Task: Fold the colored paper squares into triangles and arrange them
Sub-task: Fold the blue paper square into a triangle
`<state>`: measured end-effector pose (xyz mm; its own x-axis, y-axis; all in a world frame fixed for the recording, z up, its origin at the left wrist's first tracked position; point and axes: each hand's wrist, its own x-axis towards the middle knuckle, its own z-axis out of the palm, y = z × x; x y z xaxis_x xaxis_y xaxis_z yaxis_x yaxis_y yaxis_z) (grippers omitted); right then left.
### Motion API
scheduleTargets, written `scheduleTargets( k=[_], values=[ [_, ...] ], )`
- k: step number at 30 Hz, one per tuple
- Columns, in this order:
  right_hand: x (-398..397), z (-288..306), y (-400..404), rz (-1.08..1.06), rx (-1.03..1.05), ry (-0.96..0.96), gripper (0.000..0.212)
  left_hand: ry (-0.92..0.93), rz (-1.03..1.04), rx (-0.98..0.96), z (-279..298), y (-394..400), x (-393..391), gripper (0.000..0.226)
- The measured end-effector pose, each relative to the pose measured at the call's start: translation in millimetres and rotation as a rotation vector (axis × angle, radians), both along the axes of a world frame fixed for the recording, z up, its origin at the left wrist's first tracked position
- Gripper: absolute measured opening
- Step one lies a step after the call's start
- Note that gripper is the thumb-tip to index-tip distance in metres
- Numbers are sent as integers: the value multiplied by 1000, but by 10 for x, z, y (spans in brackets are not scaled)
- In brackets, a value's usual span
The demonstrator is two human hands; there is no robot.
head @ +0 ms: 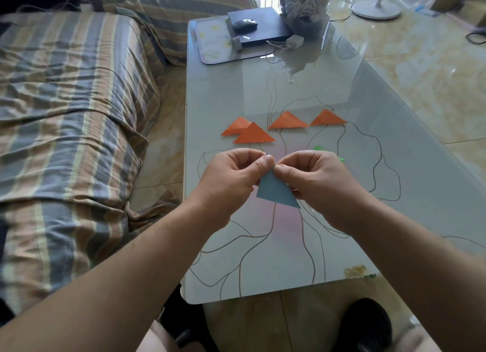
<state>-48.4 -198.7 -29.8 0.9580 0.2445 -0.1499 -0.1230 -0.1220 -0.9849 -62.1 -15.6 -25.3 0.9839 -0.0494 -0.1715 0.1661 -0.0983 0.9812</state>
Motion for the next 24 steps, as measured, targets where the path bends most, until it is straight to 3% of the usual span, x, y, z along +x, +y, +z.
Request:
scheduleTargets(
  k=[24],
  values=[
    [36,45,-17,-6,-56,-22,16,-16,137,-66,90,42,30,14]
  ],
)
